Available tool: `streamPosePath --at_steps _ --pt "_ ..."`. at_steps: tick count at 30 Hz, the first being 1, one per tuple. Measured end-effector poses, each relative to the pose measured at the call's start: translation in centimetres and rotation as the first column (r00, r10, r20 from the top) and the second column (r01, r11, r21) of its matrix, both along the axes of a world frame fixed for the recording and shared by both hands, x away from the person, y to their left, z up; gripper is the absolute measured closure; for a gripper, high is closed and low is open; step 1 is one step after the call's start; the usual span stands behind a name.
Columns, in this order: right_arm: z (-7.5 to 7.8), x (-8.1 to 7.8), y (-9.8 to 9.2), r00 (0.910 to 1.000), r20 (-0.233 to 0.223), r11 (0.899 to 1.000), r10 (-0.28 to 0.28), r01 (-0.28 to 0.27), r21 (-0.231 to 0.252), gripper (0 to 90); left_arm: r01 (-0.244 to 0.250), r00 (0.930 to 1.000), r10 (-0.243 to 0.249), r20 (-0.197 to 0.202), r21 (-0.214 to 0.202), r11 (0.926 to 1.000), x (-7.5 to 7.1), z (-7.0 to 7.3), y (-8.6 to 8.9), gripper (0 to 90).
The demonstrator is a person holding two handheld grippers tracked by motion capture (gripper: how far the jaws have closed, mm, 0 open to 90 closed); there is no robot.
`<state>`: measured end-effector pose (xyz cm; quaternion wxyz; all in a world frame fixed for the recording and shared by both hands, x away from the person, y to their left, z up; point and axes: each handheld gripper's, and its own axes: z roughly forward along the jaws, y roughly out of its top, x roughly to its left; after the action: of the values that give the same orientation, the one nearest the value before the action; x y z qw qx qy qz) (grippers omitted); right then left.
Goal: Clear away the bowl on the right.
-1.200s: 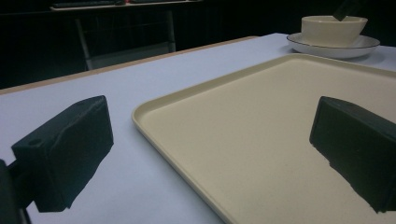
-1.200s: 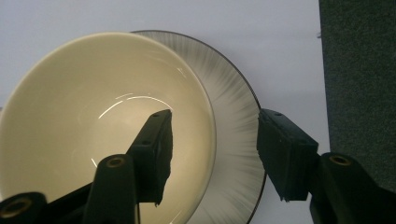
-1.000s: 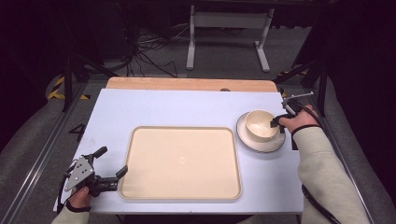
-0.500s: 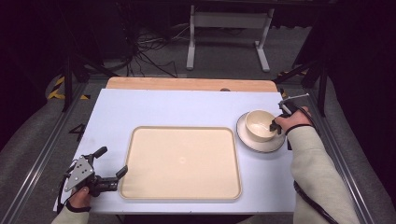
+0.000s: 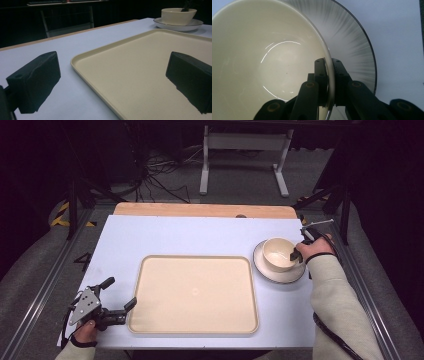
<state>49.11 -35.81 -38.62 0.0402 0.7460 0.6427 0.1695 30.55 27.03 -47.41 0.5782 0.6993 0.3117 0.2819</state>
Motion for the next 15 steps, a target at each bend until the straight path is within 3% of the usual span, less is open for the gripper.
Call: streamPosePath --at_steps 3,15 --pt "0.4 0.0 -0.1 1.0000 0.009 1.000 0.001 -0.001 0.014 83.7 0.000 1.0000 0.000 0.000 0.000 1.0000 0.0 0.0 0.0 0.2" --pt "2.3 -0.4 -0.4 0.9999 0.010 1.000 -0.009 0.009 -0.026 81.8 0.000 1.0000 0.000 0.001 0.001 1.0000 0.0 0.0 0.0 0.2"
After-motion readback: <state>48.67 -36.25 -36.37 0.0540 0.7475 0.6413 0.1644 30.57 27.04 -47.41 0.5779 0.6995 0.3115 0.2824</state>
